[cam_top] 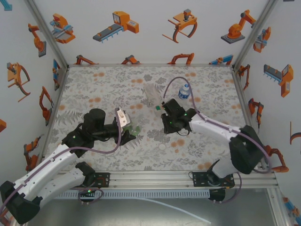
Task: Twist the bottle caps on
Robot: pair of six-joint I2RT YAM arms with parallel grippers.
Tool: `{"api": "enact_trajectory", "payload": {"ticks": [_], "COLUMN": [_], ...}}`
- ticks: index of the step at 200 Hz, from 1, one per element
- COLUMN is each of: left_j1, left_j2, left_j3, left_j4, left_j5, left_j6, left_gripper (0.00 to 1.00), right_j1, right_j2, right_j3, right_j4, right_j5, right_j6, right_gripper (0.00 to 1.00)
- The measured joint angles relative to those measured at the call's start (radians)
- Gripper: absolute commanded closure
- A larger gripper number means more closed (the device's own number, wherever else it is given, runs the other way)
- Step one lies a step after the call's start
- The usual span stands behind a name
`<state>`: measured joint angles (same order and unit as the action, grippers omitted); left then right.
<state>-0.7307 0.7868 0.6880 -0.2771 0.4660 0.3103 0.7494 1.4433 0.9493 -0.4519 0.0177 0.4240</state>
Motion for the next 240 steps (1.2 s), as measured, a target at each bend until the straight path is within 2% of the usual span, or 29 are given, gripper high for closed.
{"api": "enact_trajectory", "payload": {"ticks": [27,68,117,162,240], "left_j1": [-0.002,-0.018,-0.073,-0.113,-0.129], "left_j2": [0.000,0.010,0.038,0.066,0.072], "left_j3": [0.014,0.052,0.069,0.095,0.103], "left_j4": [-0.038,-0.087,-0.118,-0.137,-0.159], "left_j5": [0.012,0.072,0.094,0.096,0.097], "left_j6": [0.055,0.135,0.183,0.201,0.205], "left_gripper": [1.00,1.00,1.00,1.00,1.00], "right_j1": [0.016,0.040,0.074,0.166,0.204], "right_j2": [-0.165,-0.401,-0.468,-0.456,-0.419], "right_j3": [0.000,0.000,0.095,0.164,0.171], "right_j4": [0.030,0.102,0.098,0.074,0.029], "right_j5": [-0.090,-0.337,-0.552,-0.603,-0.601], "right_j6": [-0.122,-0.349,-0.492,-0.576,-0.623], "right_gripper": [0.87,0.93,0.98,1.00,1.00]}}
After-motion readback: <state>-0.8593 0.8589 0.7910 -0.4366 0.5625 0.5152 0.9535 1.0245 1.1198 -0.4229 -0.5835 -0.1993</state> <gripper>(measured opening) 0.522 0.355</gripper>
